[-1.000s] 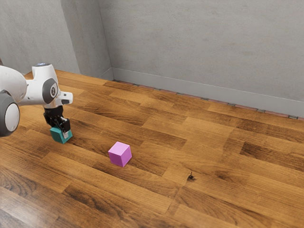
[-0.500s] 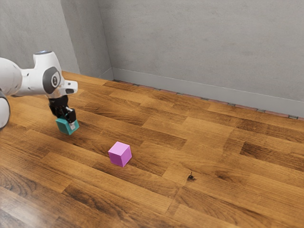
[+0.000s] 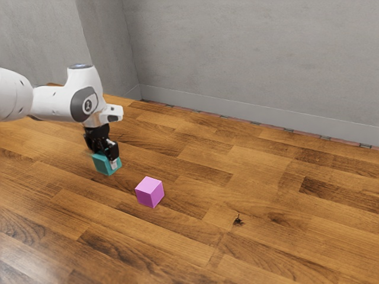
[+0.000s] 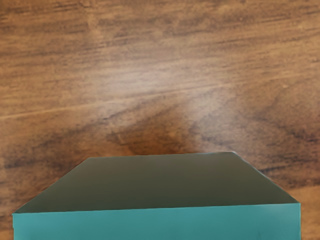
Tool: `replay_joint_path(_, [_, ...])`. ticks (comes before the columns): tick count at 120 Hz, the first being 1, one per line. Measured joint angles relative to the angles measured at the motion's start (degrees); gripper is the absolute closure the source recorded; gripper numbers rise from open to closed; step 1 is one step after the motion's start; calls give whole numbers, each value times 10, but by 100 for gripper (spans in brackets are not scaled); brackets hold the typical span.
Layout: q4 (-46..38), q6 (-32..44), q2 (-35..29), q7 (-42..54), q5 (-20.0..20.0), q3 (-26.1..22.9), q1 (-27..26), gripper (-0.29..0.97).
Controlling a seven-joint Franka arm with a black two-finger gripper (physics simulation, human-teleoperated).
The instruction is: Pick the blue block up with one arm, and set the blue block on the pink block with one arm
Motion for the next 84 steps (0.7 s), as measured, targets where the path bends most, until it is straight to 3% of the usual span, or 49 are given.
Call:
replay_joint_path(34, [-6,1,-6,-89,34,-59,-11,29])
replay_joint_path(84, [-4,-3,-2,-202,43,-61,-69,29])
